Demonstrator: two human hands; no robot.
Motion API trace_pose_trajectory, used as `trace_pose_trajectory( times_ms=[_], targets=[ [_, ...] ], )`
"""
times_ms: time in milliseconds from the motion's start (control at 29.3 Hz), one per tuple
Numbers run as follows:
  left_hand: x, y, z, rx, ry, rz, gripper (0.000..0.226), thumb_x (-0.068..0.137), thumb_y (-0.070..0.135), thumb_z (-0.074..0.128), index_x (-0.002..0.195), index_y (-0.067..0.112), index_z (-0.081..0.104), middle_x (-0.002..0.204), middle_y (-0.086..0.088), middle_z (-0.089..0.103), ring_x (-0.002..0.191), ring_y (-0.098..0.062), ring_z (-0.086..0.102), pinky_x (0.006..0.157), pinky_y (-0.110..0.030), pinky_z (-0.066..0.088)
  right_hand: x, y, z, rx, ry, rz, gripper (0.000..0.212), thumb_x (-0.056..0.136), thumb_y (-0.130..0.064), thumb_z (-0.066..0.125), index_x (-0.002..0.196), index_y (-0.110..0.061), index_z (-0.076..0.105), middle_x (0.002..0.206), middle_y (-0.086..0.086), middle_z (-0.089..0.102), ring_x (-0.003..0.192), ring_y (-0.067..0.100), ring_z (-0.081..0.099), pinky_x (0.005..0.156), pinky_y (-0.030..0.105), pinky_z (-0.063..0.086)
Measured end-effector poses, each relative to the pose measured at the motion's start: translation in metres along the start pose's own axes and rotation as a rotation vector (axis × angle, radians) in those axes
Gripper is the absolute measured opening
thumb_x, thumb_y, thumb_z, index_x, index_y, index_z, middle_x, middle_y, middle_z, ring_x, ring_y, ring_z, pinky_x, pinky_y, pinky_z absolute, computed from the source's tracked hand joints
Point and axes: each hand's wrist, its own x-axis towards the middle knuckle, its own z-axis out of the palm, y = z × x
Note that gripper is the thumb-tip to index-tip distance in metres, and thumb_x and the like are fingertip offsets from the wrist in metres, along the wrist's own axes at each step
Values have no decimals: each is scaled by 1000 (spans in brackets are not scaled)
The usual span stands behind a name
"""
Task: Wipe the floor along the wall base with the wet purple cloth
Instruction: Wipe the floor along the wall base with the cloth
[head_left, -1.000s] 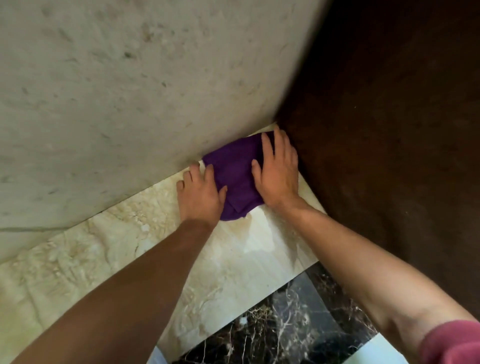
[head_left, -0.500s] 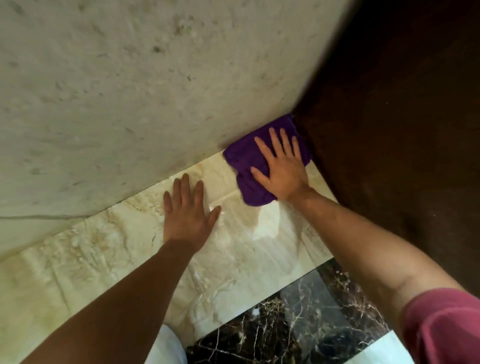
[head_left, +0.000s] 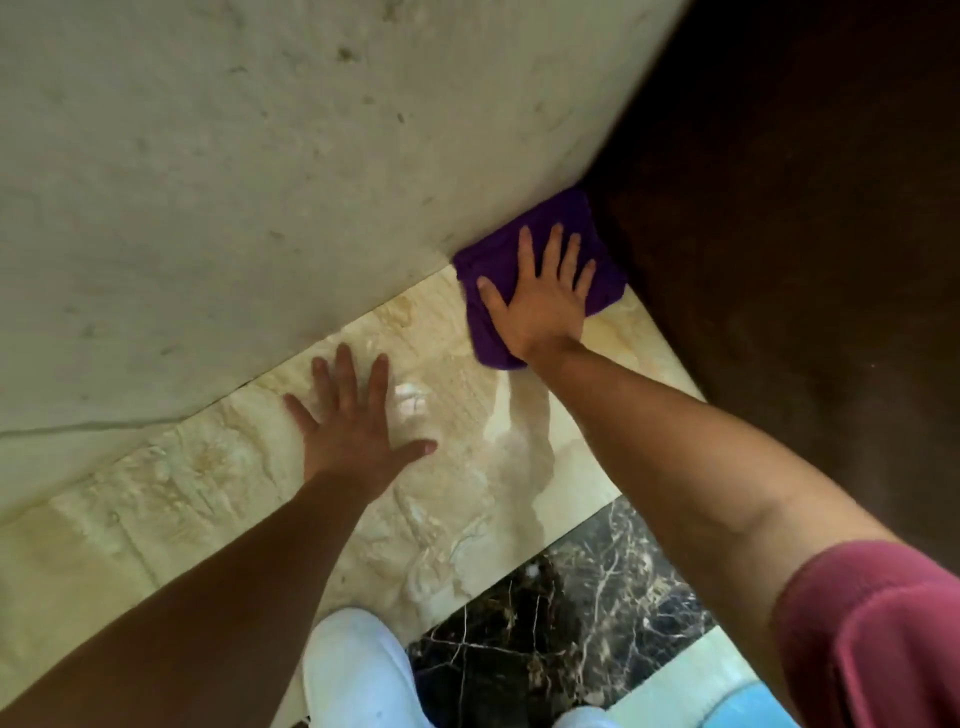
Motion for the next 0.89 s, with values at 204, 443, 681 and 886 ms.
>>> trace_pose_trajectory(
  times_ms=[204,443,681,886],
  targets=[
    [-23,-13,31,-17,24,-8,116,71,97,14,154,27,-26,163,-13,-30,150,-38,-27,112,-78,7,-20,-28,28,-15,175,-123,101,86,-87,26,159,-17,20,164,25,19,154,44,11,124,62,7],
    [-26,-29,39,-79,22,-73,125,59,102,23,153,35,-26,162,-7,-35,151,-39,-22,109,-81,12,1,6,7,-61,120,-112,98,86,-84,24,161,-22,14,168,18,14,156,36,8,126,56,5],
    [-27,-33,36,-79,-20,-49,127,58,101,25,152,34,-29,159,-8,-41,148,-42,-30,105,-84,13,16,5,7,55,212,43,97,84,-77,36,161,-21,18,168,15,17,156,31,12,126,52,7],
    [-31,-34,37,-127,33,-72,129,58,100,27,157,30,-19,164,-6,-30,151,-37,-23,108,-81,14,-60,-99,40,64,182,-44,100,87,-74,35,159,-6,19,164,29,17,154,42,9,124,58,7]
  ],
)
